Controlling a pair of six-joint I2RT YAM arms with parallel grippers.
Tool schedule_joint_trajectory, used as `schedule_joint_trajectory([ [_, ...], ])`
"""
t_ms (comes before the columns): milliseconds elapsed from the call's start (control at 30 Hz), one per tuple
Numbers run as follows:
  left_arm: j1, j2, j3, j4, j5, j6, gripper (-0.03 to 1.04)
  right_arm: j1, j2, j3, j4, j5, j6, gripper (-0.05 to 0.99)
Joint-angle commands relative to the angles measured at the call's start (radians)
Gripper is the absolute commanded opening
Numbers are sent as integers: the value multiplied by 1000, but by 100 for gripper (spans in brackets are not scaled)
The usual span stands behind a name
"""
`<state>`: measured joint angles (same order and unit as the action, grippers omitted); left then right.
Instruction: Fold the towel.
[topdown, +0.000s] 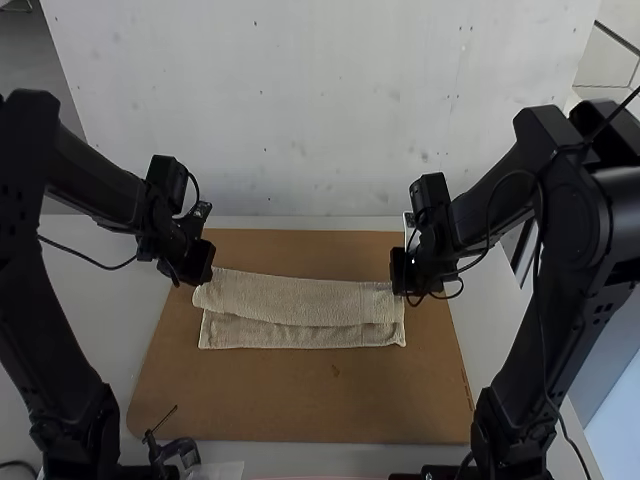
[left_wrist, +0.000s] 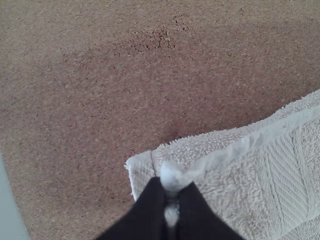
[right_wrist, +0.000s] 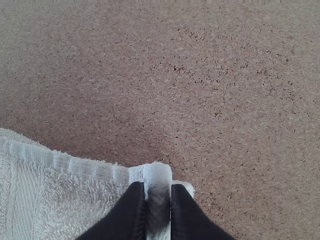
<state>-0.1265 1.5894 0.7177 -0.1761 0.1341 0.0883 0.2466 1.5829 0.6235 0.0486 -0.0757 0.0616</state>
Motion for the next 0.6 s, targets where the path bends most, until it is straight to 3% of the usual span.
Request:
schedule_joint_trajectory([
  [0, -12, 27, 25, 21, -10, -12, 5, -4, 5, 19, 13, 24, 12, 8],
  [67, -12, 37, 25, 30, -10, -12, 12, -4, 6, 19, 17, 24, 12, 8],
  [133, -15, 44, 26, 32, -10, -12, 32, -4, 12, 21, 19, 24, 12, 10],
  [233, -21, 52, 26, 35, -11, -10, 34, -6, 25, 22, 20, 24, 14, 18],
  [267, -21, 55, 26, 40, -11, -10, 42, -6, 26, 24, 20, 25, 14, 18],
  [333, -21, 58, 28, 40, -13, -9, 45, -6, 26, 24, 25, 30, 14, 20],
  [567, -13, 55, 32, 29, -41, -1, 68, -21, 26, 33, 22, 30, 14, 41],
])
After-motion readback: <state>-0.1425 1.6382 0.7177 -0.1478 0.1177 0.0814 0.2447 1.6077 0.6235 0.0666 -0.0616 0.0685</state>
